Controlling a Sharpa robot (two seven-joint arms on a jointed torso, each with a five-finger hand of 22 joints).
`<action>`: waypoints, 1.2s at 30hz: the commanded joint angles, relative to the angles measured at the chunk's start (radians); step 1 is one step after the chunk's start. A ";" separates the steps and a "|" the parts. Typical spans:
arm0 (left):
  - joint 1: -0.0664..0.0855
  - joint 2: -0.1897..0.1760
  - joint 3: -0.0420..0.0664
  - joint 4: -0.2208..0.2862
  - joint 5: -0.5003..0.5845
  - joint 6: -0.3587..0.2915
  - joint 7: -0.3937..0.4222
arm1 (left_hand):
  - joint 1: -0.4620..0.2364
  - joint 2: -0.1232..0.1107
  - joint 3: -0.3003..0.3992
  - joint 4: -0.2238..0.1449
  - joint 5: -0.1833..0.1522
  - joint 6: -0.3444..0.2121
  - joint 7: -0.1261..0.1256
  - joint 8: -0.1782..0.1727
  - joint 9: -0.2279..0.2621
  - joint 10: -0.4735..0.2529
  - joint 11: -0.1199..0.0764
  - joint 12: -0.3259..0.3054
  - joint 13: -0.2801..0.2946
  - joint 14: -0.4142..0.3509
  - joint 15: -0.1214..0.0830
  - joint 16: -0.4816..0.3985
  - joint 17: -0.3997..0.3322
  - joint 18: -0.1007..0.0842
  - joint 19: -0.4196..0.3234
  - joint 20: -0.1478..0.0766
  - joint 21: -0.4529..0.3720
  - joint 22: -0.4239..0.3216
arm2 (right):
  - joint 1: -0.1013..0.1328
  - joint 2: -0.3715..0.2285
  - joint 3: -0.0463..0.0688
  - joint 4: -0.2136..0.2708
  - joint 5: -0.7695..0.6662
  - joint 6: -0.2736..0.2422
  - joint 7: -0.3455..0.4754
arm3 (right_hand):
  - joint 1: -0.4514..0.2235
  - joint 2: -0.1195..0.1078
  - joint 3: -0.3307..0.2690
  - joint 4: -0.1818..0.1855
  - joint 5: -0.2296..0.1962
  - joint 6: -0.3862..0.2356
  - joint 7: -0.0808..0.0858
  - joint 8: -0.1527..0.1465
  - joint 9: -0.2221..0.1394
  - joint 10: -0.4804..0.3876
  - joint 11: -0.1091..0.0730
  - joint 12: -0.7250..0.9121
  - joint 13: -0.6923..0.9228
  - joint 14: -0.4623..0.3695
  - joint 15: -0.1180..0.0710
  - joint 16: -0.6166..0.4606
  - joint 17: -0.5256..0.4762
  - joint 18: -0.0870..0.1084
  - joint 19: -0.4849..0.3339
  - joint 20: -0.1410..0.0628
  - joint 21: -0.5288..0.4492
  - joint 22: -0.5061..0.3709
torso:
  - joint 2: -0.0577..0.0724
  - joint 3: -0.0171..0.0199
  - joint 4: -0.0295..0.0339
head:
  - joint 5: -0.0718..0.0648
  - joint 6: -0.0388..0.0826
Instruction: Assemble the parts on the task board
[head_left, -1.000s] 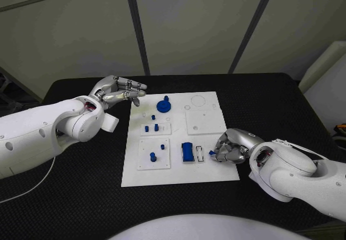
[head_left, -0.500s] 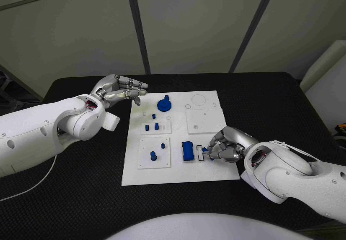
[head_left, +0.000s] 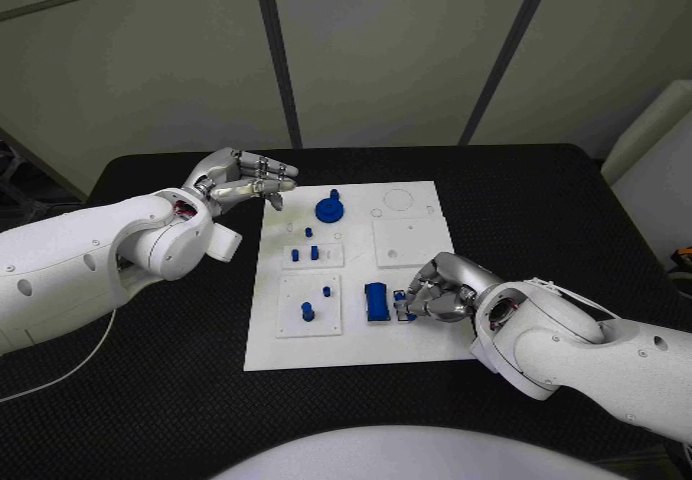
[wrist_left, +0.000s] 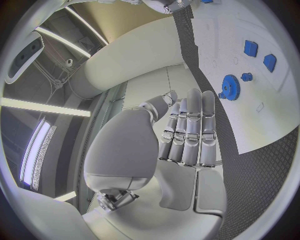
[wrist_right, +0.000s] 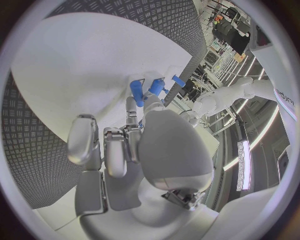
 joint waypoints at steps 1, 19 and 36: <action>0.001 0.001 0.001 0.001 0.002 0.009 0.000 | 0.000 0.007 -0.004 -0.002 0.000 0.006 0.002 0.002 -0.001 -0.008 0.001 0.006 -0.001 -0.008 0.002 -0.006 -0.002 -0.010 -0.007 0.002 -0.003 0.001 | 0.001 0.006 -0.001 -0.012 0.002 0.058 -0.019 | -0.022 -0.004 -0.007 0.000 0.041 0.011 -0.004 0.005 0.002 0.024 -0.001 0.004 0.147 0.106 -0.010 0.005 0.263 -0.004 0.008 -0.003 0.007 0.002 | 0.000 -0.0008 0.0000 | 0.001 -0.001; 0.001 0.001 0.001 -0.001 0.002 0.015 -0.005 | -0.001 0.007 -0.004 -0.001 0.000 0.005 0.002 0.002 -0.001 -0.008 0.001 0.007 -0.001 -0.008 0.002 -0.006 -0.002 -0.010 -0.007 0.002 -0.003 0.002 | 0.001 0.024 -0.001 -0.022 -0.044 0.081 -0.046 | -0.121 -0.003 -0.057 0.002 0.067 0.028 -0.016 0.041 0.036 0.044 -0.011 0.040 0.174 0.106 -0.019 0.005 0.263 -0.007 0.017 -0.011 0.016 0.019 | 0.000 0.0008 -0.0014 | 0.000 -0.005; 0.001 0.002 0.001 -0.004 0.002 0.017 -0.007 | -0.002 0.007 -0.004 -0.001 0.000 0.005 0.002 0.002 -0.001 -0.008 0.002 0.008 -0.001 -0.008 0.002 -0.006 -0.002 -0.010 -0.007 0.003 -0.003 0.002 | 0.000 0.018 -0.001 -0.013 -0.065 0.064 -0.038 | -0.204 0.004 -0.137 0.003 -0.039 0.022 -0.017 0.061 0.060 0.048 -0.011 0.046 0.181 0.106 -0.020 0.005 0.263 -0.008 0.017 -0.012 0.017 0.022 | -0.001 0.0009 -0.0013 | -0.001 -0.005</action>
